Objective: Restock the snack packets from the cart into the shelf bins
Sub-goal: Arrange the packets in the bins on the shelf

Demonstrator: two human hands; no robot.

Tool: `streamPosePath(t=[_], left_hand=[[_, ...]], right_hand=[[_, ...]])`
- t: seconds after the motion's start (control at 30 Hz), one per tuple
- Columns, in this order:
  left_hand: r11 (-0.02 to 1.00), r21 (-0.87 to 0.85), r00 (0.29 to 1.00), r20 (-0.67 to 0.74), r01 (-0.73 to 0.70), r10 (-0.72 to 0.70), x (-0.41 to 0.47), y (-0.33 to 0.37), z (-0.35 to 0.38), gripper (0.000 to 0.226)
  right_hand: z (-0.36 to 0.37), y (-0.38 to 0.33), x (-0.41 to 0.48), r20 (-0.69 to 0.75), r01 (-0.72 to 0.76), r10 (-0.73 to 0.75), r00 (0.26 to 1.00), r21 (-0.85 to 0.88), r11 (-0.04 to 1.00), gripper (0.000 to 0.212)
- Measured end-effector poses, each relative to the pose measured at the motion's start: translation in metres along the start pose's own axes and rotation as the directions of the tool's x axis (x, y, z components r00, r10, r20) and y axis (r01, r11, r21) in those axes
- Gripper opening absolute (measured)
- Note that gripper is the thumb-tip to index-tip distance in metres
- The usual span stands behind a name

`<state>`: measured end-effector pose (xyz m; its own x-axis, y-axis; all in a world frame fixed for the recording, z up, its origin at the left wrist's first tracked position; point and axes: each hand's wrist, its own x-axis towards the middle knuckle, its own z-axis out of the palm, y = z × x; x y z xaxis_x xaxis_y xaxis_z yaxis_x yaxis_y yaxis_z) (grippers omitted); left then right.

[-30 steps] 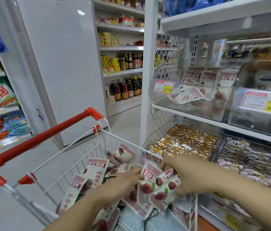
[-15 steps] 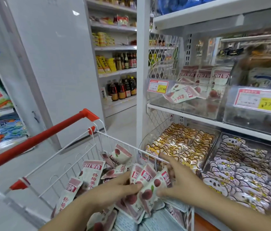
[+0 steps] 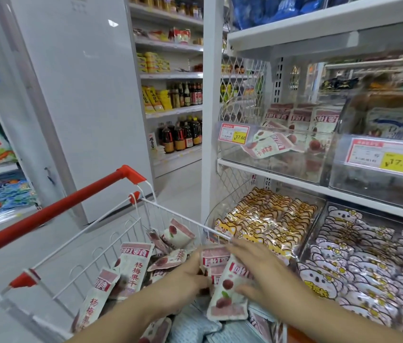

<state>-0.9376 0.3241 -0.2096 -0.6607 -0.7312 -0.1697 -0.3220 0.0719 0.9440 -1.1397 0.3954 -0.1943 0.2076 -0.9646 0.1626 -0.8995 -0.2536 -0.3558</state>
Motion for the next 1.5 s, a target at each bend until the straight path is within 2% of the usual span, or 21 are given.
streamPosePath(t=[0.1,0.17,0.23,0.33,0.47,0.57,0.67,0.8,0.9,0.93,1.07,1.2,1.23,1.27,1.33,1.43,1.5], left_hand=[[1.0,-0.023,1.0,-0.025,-0.004,0.004,-0.003,0.003,0.001,0.069],[0.999,-0.04,1.0,-0.006,0.003,-0.003,-0.005,0.003,-0.001,0.082],[1.0,0.021,1.0,0.031,-0.007,0.007,-0.01,0.006,-0.003,0.09],[0.996,0.082,0.994,0.108,-0.016,0.007,-0.01,0.004,0.0,0.091],[0.989,0.126,0.992,0.104,-0.08,0.067,-0.007,-0.001,0.011,0.101],[0.979,0.169,0.993,0.051,-0.114,0.107,-0.007,-0.002,0.013,0.094],[0.97,0.207,0.992,0.047,-0.126,0.119,-0.006,-0.004,0.017,0.092],[0.971,0.182,0.988,-0.008,-0.153,0.157,0.001,-0.002,0.018,0.087],[0.965,0.208,0.987,0.025,-0.161,0.159,0.006,0.009,0.019,0.083],[0.965,0.201,0.986,0.024,-0.168,0.166,0.009,0.01,0.018,0.082],[0.966,0.159,0.975,-0.062,-0.202,0.214,0.016,0.012,0.012,0.089],[0.969,0.226,0.995,0.008,-0.103,0.103,0.022,-0.008,0.016,0.091],[0.963,0.263,0.998,0.022,-0.055,0.051,0.023,-0.012,0.017,0.098],[0.958,0.287,1.0,0.013,-0.001,-0.002,0.025,-0.016,0.017,0.113],[0.953,0.299,0.999,-0.02,0.054,-0.05,0.027,-0.021,0.018,0.125],[0.951,0.302,0.998,-0.033,0.069,-0.061,0.026,-0.02,0.022,0.128],[0.96,0.276,0.998,-0.032,0.054,-0.047,0.027,-0.024,0.024,0.123]], right_hand=[[0.014,-0.001,0.002,0.018,0.065,-0.063,0.998,-0.094,0.993,0.075],[0.015,0.001,0.006,-0.01,0.092,-0.095,0.995,-0.139,0.986,0.076],[0.01,0.003,0.008,0.053,0.101,-0.094,0.994,-0.15,0.984,0.08],[0.004,0.005,0.006,0.225,-0.012,0.021,0.974,-0.039,0.999,0.097],[0.012,0.007,0.002,0.163,-0.136,0.12,0.979,0.09,0.987,0.11],[0.015,0.009,0.001,0.162,-0.194,0.174,0.971,0.117,0.974,0.092],[0.012,0.007,0.001,0.12,-0.139,0.134,0.984,0.037,0.99,0.061],[0.0,0.006,-0.002,0.034,-0.103,0.102,0.994,0.028,0.994,0.054],[-0.011,0.0,-0.009,0.01,-0.06,0.06,0.998,-0.002,0.998,0.034],[-0.016,-0.002,-0.01,0.0,-0.056,0.056,0.998,0.005,0.998,0.034],[-0.024,-0.001,-0.007,-0.093,0.0,-0.006,0.996,-0.073,0.997,0.049],[-0.006,0.005,0.0,0.09,0.067,-0.043,0.995,-0.28,0.958,0.069],[-0.002,0.007,0.0,0.133,0.079,-0.042,0.99,-0.29,0.954,0.073],[0.001,0.009,0.0,0.156,0.086,-0.044,0.987,-0.273,0.958,0.076],[0.002,0.009,-0.001,0.174,0.093,-0.054,0.983,-0.226,0.97,0.081],[-0.002,0.007,-0.006,0.222,0.055,-0.02,0.975,-0.153,0.987,0.095],[-0.006,0.009,-0.01,0.286,-0.044,0.057,0.957,-0.052,0.998,0.11]])
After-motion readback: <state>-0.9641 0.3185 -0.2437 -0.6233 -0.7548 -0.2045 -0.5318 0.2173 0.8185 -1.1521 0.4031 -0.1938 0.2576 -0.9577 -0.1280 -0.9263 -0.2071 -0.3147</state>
